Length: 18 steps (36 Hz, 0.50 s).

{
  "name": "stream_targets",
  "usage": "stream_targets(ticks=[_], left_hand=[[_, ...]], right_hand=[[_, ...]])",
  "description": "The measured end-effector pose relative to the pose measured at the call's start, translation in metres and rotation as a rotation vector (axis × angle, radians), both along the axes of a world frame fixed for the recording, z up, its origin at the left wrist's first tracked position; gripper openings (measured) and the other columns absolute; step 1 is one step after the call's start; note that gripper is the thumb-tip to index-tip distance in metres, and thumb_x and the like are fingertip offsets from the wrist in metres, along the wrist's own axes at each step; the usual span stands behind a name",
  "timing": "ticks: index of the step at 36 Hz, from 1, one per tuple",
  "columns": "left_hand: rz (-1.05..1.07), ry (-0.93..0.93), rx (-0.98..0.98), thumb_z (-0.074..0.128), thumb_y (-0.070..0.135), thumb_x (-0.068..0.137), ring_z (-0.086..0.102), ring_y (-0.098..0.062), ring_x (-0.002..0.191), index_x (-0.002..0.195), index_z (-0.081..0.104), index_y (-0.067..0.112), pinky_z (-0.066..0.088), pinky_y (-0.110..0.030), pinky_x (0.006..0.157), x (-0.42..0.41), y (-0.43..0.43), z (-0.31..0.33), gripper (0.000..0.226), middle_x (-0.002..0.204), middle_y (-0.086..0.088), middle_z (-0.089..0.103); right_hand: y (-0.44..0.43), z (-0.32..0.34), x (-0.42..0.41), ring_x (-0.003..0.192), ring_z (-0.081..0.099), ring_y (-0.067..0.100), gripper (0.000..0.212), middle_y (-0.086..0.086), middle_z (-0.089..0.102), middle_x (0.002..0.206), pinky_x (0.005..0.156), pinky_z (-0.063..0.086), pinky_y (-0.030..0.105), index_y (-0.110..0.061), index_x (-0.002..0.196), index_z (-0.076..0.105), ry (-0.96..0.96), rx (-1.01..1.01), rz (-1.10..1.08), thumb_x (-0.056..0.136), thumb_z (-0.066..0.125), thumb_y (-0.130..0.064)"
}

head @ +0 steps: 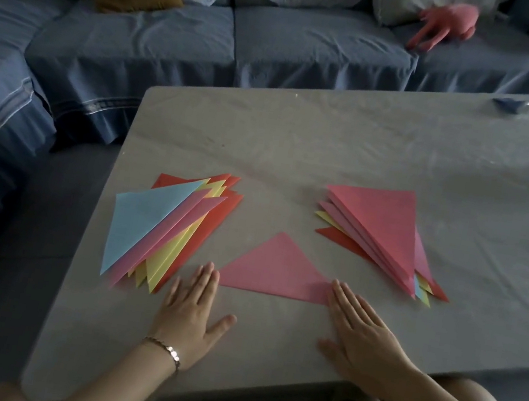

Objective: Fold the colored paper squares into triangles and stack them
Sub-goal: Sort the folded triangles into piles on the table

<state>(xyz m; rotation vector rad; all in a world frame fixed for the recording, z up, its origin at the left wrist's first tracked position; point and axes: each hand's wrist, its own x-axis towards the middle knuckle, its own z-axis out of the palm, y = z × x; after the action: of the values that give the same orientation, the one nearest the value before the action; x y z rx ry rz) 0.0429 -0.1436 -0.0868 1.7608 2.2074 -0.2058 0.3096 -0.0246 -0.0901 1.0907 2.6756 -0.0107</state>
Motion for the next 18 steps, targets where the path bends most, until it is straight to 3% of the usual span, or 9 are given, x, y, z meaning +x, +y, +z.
stream_targets(ticks=[2, 4, 5, 6, 8, 10, 14, 18], left_hand=[[-0.003, -0.025, -0.014, -0.039, 0.079, 0.038, -0.029, -0.013, 0.133, 0.134, -0.027, 0.017, -0.017, -0.032, 0.108, -0.001, 0.001, 0.007, 0.114, 0.142, 0.002, -0.032], [0.022, -0.091, 0.053, -0.030, 0.083, 0.046, -0.014, -0.014, 0.141, 0.145, -0.005, 0.016, -0.009, -0.032, 0.110, -0.004, 0.005, 0.018, 0.122, 0.147, 0.007, -0.013], [0.047, -0.126, 0.137, -0.013, 0.084, 0.060, 0.002, -0.018, 0.143, 0.145, 0.016, 0.014, 0.003, -0.034, 0.113, -0.007, 0.007, 0.025, 0.114, 0.150, 0.006, 0.007], [0.063, -0.133, 0.288, 0.016, 0.076, 0.076, 0.023, -0.025, 0.140, 0.137, 0.038, 0.010, 0.020, -0.038, 0.111, -0.011, 0.010, 0.030, 0.093, 0.146, -0.001, 0.030], [0.137, -0.066, 0.551, 0.065, 0.032, 0.079, 0.051, -0.037, 0.120, 0.117, 0.057, 0.002, 0.043, -0.047, 0.095, -0.026, 0.013, 0.032, 0.050, 0.124, -0.018, 0.057], [0.307, -0.034, 0.590, 0.074, 0.012, 0.073, 0.046, -0.041, 0.122, 0.122, 0.051, -0.002, 0.040, -0.050, 0.097, -0.043, 0.017, 0.031, 0.056, 0.128, -0.025, 0.052], [0.738, -0.047, 0.409, 0.065, 0.033, 0.081, 0.021, -0.040, 0.136, 0.139, 0.028, 0.005, 0.025, -0.049, 0.107, -0.074, 0.020, 0.031, 0.075, 0.145, -0.028, 0.024], [0.870, -0.141, 0.299, 0.064, 0.045, 0.079, 0.031, -0.039, 0.130, 0.141, 0.023, 0.013, 0.034, -0.049, 0.102, -0.095, 0.019, 0.027, 0.082, 0.144, -0.022, 0.027]], right_hand=[[-0.002, 0.001, -0.002, 0.121, 0.050, 0.028, 0.076, 0.018, 0.052, 0.132, 0.108, 0.009, 0.032, 0.001, 0.128, 0.050, -0.037, 0.004, -0.031, 0.095, 0.013, -0.057], [-0.004, 0.011, -0.014, 0.118, 0.055, 0.029, 0.080, 0.016, 0.057, 0.127, 0.112, 0.020, 0.036, -0.001, 0.121, 0.059, 0.043, 0.009, -0.094, 0.094, 0.010, -0.058], [-0.003, 0.018, -0.022, 0.120, 0.053, 0.028, 0.076, 0.011, 0.056, 0.129, 0.111, 0.026, 0.037, -0.005, 0.122, 0.058, 0.124, -0.017, -0.151, 0.094, 0.012, -0.058], [0.000, 0.026, -0.031, 0.123, 0.048, 0.025, 0.066, 0.006, 0.052, 0.131, 0.109, 0.029, 0.037, -0.011, 0.127, 0.052, 0.211, -0.069, -0.228, 0.093, 0.018, -0.057], [0.011, 0.033, -0.050, 0.126, 0.038, 0.025, 0.058, 0.005, 0.044, 0.135, 0.105, 0.029, 0.037, -0.019, 0.135, 0.038, 0.270, -0.148, -0.343, 0.090, 0.039, -0.054], [0.021, 0.040, -0.071, 0.127, 0.034, 0.030, 0.075, 0.010, 0.038, 0.135, 0.103, 0.029, 0.037, -0.017, 0.137, 0.029, 0.200, -0.247, -0.449, 0.080, 0.057, -0.055], [0.035, 0.041, -0.094, 0.125, 0.034, 0.032, 0.093, 0.014, 0.039, 0.133, 0.101, 0.032, 0.037, -0.010, 0.131, 0.030, 0.093, -0.333, -0.592, 0.063, 0.075, -0.054], [0.042, 0.043, -0.094, 0.117, 0.047, 0.027, 0.088, 0.008, 0.048, 0.125, 0.089, 0.042, 0.034, -0.013, 0.125, 0.037, 0.154, -0.432, -0.666, 0.058, 0.082, -0.047]])
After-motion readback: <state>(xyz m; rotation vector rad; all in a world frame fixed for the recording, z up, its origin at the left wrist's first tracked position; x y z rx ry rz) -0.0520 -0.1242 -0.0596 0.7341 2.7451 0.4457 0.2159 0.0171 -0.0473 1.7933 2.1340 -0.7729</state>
